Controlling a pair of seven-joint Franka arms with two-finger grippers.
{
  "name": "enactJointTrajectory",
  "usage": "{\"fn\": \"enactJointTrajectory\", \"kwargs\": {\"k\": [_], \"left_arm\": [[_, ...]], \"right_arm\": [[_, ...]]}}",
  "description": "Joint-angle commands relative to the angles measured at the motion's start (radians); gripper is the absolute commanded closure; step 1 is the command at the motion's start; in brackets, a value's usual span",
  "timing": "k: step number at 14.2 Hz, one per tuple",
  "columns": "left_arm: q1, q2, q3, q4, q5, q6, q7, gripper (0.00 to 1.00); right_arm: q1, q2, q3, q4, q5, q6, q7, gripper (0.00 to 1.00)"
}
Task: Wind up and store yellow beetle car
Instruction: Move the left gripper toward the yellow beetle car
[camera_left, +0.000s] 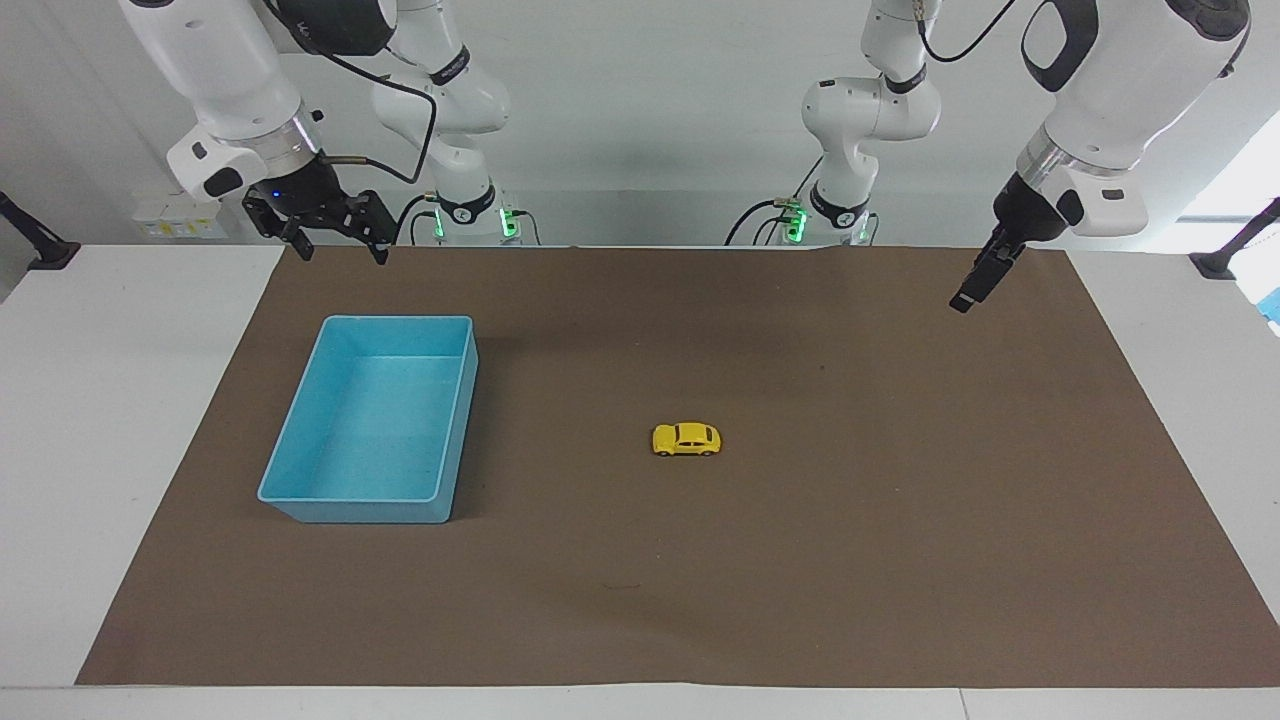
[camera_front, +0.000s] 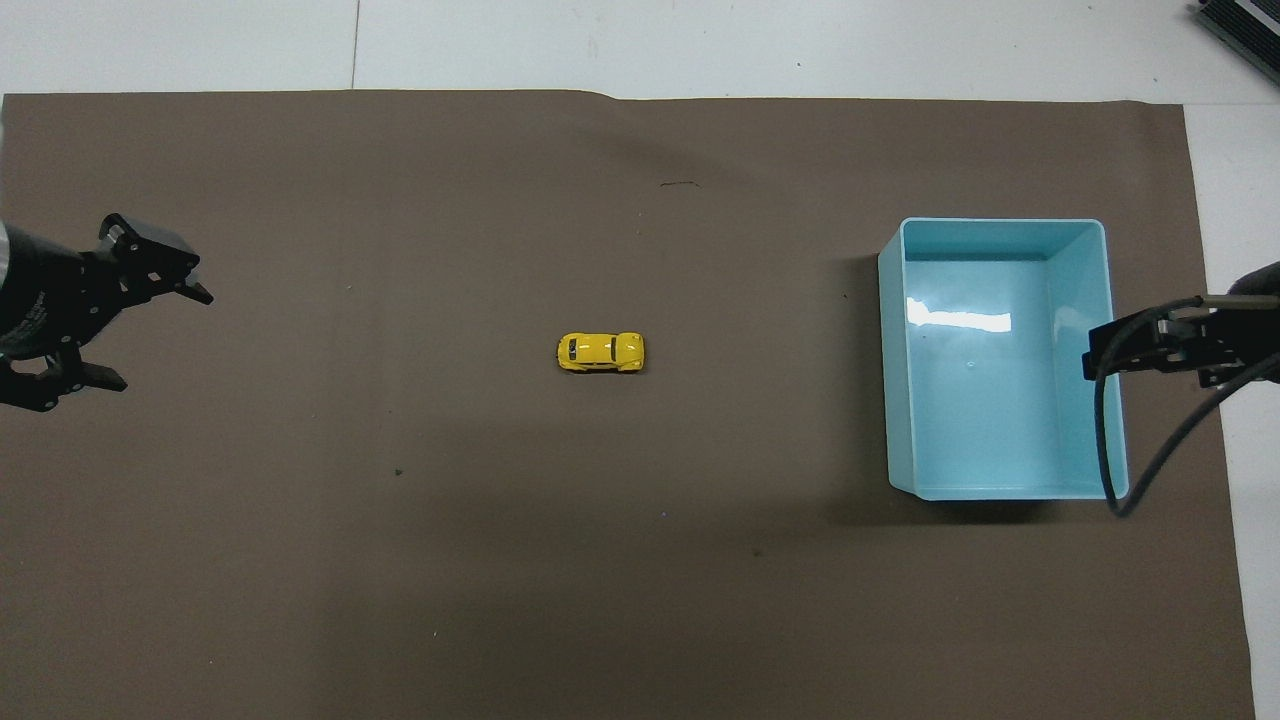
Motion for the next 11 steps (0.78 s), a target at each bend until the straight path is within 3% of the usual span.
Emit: {"fn": "enactJointTrajectory", "kwargs": {"k": [1, 11], "left_arm": [[-0.015, -0.015, 0.011, -0.033, -0.018, 0.034, -0.134, 0.0], [-0.139, 0.007, 0.011, -0.06, -0.017, 0.12, -0.517, 0.0]], "right_arm": [[-0.005, -0.011, 0.001, -0.01, 0.006, 0.0, -0.021, 0.0], [-0.005, -0.011, 0.001, -0.01, 0.006, 0.0, -0.022, 0.0]]}}
